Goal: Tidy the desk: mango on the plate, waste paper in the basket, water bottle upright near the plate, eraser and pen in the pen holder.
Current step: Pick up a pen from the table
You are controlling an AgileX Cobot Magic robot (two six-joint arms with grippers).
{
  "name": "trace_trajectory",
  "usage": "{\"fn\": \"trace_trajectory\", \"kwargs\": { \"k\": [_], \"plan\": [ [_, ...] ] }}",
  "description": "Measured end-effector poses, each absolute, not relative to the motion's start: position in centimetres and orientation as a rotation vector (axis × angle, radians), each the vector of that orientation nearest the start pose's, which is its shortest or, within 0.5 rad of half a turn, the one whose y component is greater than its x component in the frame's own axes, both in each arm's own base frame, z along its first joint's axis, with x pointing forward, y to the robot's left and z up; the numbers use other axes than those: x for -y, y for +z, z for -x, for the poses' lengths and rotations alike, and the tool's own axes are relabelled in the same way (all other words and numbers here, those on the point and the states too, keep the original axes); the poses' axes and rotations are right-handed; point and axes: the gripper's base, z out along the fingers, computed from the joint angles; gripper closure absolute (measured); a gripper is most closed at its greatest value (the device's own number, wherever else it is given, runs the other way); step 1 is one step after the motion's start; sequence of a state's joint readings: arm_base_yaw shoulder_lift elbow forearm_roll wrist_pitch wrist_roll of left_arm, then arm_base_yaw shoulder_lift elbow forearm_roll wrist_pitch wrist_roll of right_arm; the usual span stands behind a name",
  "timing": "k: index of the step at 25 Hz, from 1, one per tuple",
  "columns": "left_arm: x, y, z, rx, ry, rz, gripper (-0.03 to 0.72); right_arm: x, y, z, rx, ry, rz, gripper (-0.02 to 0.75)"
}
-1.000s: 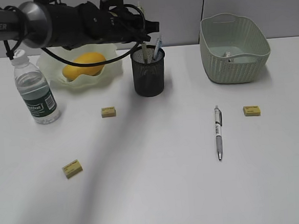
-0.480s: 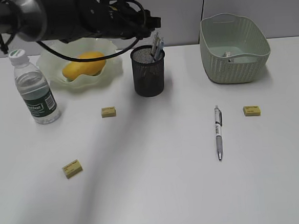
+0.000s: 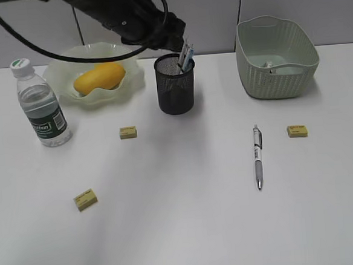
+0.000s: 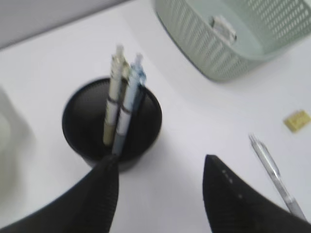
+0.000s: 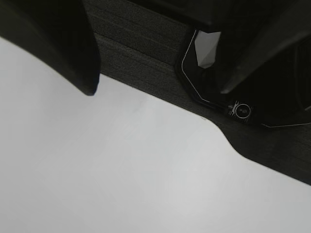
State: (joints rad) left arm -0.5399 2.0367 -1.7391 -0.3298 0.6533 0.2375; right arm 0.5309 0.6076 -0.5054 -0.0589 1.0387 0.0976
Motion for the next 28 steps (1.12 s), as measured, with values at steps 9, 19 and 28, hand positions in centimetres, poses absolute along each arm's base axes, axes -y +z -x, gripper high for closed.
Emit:
{"fn": "trace_trajectory", "kwargs": {
  "k": [9,19,28],
  "plan": [
    [23.3,27.0,-35.4,-2.729,-0.389,-0.872,0.261,-4.0,25.5,-7.7,-2.562,0.142,0.586,0.155],
    [21.7,30.0,-34.0,-2.772,-0.294,-0.758,0.250,-4.0,25.5,-7.7,-2.562,0.142,0.586,0.155],
    [19.8,32.3,-31.1,-2.765,-0.294,-0.680,0.120,-4.0,25.5,-7.7,-2.562,0.140,0.586,0.155]
  ]
}}
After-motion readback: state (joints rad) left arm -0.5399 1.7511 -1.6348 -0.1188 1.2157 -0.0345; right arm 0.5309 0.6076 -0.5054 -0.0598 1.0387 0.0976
